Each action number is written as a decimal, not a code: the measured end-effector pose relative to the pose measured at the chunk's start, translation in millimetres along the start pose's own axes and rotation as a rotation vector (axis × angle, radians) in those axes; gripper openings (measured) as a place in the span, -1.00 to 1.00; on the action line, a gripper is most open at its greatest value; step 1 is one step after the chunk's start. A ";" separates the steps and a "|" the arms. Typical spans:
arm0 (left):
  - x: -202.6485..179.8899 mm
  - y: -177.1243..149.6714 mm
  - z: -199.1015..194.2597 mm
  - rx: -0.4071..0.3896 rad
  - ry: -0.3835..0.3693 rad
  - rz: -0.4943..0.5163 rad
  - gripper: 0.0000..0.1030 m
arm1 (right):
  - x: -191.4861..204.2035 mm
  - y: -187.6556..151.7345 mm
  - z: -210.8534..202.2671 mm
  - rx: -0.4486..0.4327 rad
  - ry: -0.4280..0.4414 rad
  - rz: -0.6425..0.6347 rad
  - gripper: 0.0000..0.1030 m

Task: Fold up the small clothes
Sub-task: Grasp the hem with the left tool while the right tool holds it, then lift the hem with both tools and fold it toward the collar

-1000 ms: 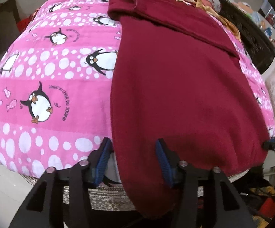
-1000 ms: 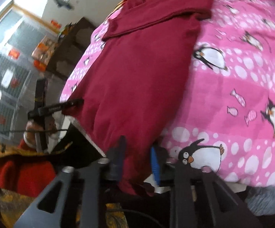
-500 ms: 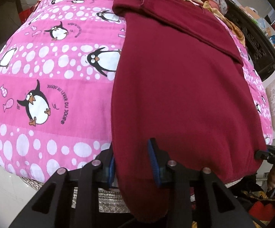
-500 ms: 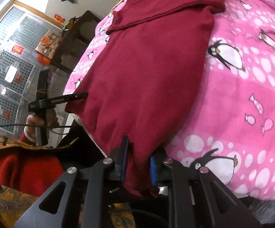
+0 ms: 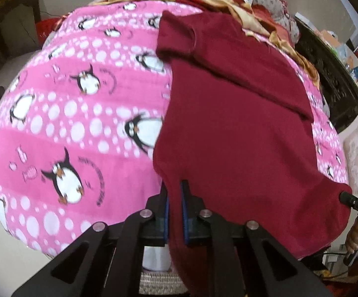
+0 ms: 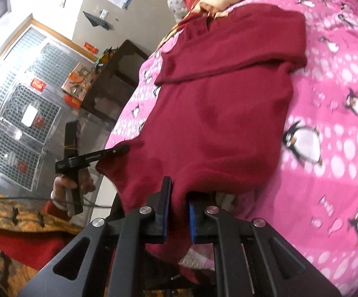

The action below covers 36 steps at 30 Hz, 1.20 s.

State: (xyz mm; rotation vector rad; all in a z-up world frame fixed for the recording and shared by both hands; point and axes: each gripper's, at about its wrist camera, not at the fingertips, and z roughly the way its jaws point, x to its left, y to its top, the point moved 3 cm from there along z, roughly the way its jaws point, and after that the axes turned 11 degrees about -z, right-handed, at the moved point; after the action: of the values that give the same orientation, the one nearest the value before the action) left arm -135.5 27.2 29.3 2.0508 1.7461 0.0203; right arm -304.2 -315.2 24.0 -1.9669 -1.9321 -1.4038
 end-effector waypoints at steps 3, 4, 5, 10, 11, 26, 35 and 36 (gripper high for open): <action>-4.1 7.6 -2.1 -0.022 0.007 0.002 -0.85 | -6.5 5.5 -3.0 -0.035 -0.026 0.010 -0.56; -5.5 10.2 -3.3 -0.029 0.004 0.000 -0.85 | -9.2 7.3 -4.4 -0.049 -0.036 0.016 -0.56; -6.1 11.4 -3.6 -0.036 0.000 -0.003 -0.85 | -11.8 8.9 -6.2 -0.062 -0.047 0.019 -0.56; -7.6 22.2 -8.1 -0.068 -0.018 -0.018 -0.84 | -23.9 14.9 -17.2 -0.131 -0.086 0.048 -0.57; -8.6 24.6 -8.0 -0.074 -0.023 -0.023 -0.85 | -25.3 14.6 -19.8 -0.140 -0.093 0.051 -0.57; -16.9 58.1 -11.7 -0.164 -0.053 -0.060 -0.85 | -39.3 44.9 -34.9 -0.275 -0.210 0.097 -0.57; -29.6 88.2 -6.6 -0.207 -0.039 -0.050 -0.85 | -39.9 77.2 -33.2 -0.294 -0.261 0.059 -0.58; -32.8 92.4 -6.6 -0.215 -0.040 -0.046 -0.85 | -40.8 81.2 -34.3 -0.300 -0.264 0.057 -0.58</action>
State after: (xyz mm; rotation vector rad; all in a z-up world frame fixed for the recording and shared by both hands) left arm -57.6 -11.1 75.4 1.8445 1.6879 0.1457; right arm -248.9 -385.0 62.9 -2.4315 -1.8305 -1.5673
